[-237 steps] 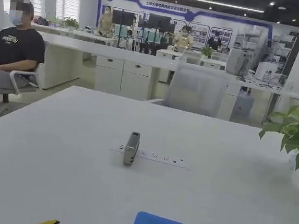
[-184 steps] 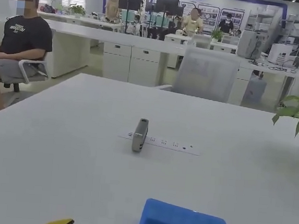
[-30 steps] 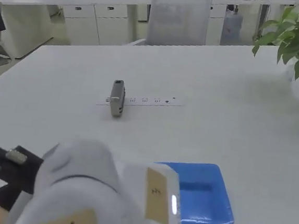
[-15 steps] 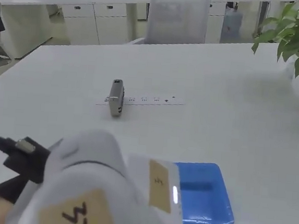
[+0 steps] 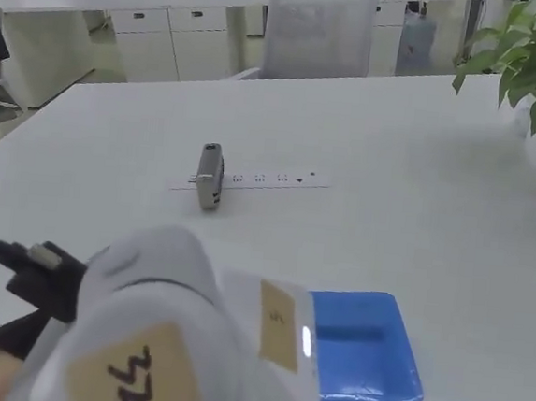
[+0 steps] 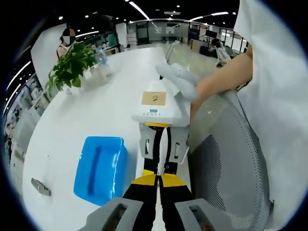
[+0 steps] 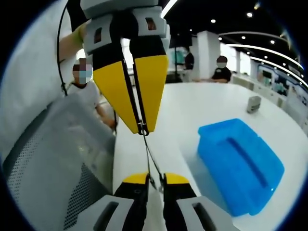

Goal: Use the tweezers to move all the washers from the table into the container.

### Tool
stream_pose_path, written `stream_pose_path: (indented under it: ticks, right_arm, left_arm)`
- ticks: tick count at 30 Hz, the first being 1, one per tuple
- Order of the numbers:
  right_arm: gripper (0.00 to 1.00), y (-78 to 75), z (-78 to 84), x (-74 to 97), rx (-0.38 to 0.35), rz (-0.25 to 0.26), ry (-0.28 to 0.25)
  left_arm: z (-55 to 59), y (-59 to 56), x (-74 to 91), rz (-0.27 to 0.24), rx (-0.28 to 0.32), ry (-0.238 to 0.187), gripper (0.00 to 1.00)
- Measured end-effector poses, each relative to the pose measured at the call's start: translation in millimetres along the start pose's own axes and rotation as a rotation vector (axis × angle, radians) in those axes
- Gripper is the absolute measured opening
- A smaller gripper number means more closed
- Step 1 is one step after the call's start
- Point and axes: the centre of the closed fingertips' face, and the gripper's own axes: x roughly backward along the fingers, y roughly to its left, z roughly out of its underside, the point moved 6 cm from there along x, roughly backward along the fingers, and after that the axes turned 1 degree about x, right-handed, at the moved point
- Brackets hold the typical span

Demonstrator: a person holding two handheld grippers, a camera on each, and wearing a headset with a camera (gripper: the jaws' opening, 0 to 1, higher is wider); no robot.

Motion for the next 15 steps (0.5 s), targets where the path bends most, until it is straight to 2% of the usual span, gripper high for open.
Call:
stream_pose_path:
  ticks: [9,12,15]
  right_arm:
    - [0.07,-0.3,-1.7,0.9,0.009,0.01,-0.001]
    - [0.07,-0.8,0.7,0.3,0.013,0.013,0.014]
    - [0.07,-2.1,1.4,0.6,-0.003,0.012,0.008]
  left_arm:
    - [-0.1,-0.2,2.5,-0.003,-0.016,0.016,0.0]
    - [2.8,-0.1,1.4,-0.001,-0.015,0.029,0.0]
    - [2.8,1.4,0.3,-0.001,0.005,0.013,0.0]
